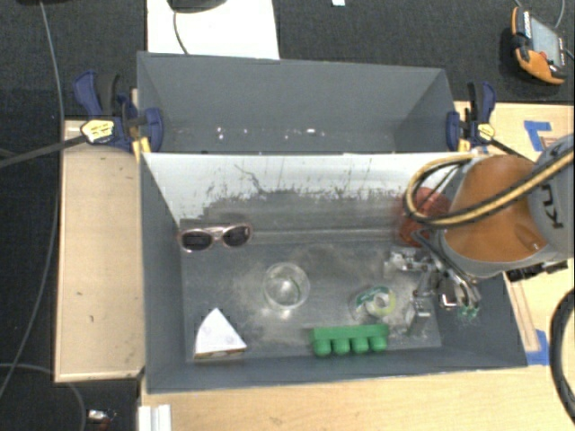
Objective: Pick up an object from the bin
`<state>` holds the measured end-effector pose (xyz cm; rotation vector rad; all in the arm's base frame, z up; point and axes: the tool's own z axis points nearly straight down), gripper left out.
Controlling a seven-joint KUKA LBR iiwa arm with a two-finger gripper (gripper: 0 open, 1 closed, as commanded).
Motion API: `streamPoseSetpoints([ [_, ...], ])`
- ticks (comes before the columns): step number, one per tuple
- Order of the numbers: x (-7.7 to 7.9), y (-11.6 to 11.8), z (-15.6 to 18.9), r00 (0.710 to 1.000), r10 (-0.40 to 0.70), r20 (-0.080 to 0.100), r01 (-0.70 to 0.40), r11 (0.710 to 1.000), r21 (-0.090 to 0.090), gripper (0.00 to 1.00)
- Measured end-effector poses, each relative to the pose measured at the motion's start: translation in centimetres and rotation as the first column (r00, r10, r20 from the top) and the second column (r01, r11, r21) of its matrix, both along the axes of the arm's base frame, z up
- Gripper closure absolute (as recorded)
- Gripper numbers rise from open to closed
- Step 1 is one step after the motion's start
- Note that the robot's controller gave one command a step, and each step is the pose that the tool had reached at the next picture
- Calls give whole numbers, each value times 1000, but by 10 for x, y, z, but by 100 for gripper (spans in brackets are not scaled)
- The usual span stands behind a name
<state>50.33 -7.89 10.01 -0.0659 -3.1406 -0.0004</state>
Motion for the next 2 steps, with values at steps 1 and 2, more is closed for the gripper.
streamPoseSetpoints([
  [1, -19, 21, -30, 991, 136, 18, -136, 991, -4, 0],
  [2, -16, 26, -30, 994, -109, 4, 109, 994, 0, 100],
])
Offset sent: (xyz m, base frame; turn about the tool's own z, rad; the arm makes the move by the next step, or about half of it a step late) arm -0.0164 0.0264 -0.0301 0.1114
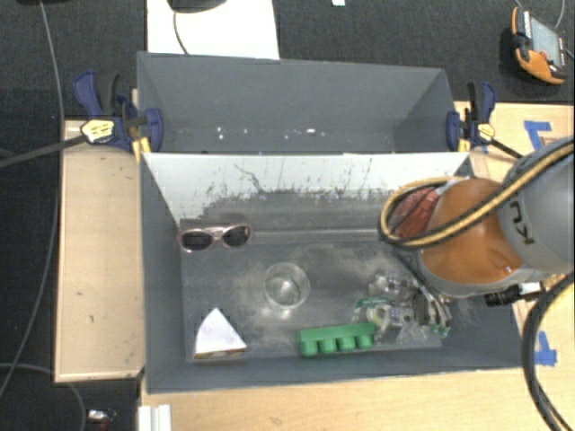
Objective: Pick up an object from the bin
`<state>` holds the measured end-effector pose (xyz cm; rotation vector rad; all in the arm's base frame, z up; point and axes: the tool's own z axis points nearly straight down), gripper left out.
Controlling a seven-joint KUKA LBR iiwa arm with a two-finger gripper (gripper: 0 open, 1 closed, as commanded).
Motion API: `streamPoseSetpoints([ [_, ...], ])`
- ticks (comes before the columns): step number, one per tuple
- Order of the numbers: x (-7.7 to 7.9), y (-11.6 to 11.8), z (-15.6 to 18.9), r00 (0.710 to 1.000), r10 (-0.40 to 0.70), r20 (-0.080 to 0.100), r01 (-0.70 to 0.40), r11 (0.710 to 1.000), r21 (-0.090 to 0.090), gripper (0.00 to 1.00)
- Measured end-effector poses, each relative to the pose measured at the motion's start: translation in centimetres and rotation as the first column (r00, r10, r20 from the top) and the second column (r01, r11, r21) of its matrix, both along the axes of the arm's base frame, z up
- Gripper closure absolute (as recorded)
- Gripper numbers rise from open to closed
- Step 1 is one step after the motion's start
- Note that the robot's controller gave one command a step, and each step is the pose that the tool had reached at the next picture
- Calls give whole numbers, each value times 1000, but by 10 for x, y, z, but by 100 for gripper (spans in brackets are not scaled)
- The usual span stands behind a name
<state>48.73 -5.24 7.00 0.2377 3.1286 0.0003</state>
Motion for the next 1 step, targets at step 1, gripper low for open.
streamPoseSetpoints([
  [1, 0, 0, 0, 1000, 1, 0, -1, 1000, 0, 100],
])
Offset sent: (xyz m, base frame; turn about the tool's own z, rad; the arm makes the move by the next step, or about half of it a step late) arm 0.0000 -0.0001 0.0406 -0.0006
